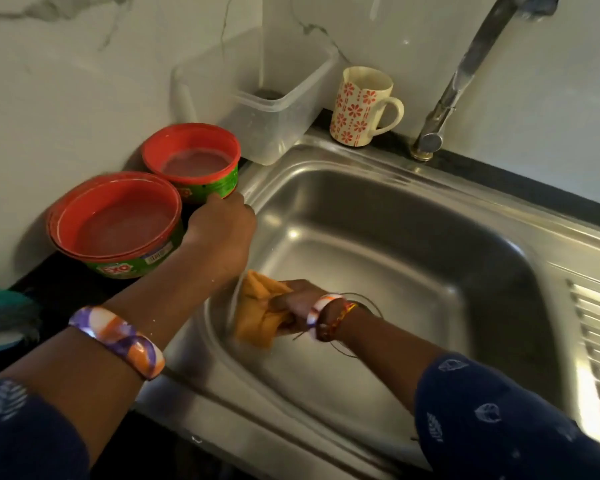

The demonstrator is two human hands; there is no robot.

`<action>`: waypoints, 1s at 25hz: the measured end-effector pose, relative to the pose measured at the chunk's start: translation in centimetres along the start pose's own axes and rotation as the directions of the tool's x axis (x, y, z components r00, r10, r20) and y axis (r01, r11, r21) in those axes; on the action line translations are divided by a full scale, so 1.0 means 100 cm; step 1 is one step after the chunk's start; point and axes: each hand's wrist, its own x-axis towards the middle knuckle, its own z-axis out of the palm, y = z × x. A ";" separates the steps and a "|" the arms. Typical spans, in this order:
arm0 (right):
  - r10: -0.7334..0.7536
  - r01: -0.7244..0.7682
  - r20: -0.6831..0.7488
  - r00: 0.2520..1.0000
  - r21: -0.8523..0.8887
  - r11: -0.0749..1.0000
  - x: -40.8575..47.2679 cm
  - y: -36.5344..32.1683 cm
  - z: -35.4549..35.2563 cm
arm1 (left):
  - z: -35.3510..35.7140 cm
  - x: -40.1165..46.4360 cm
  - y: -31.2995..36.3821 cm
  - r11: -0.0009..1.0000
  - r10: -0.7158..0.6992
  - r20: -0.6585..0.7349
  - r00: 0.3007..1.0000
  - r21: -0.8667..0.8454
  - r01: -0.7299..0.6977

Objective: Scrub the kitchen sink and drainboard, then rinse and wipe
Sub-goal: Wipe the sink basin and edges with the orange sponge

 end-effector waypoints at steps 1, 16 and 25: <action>-0.044 0.040 -0.067 0.997 -0.051 0.998 -0.001 -0.002 -0.022 | -0.002 0.001 0.000 1.000 0.001 0.009 1.000 0.003 -0.001; -0.156 -0.354 -0.629 0.761 -0.605 0.713 0.068 0.041 -0.037 | -0.009 0.015 0.010 0.955 0.141 0.062 0.988 0.255 -0.152; -0.555 0.187 -0.202 0.807 -0.804 0.565 0.053 0.025 -0.028 | -0.012 0.022 -0.009 1.000 0.000 0.073 0.997 -0.029 0.002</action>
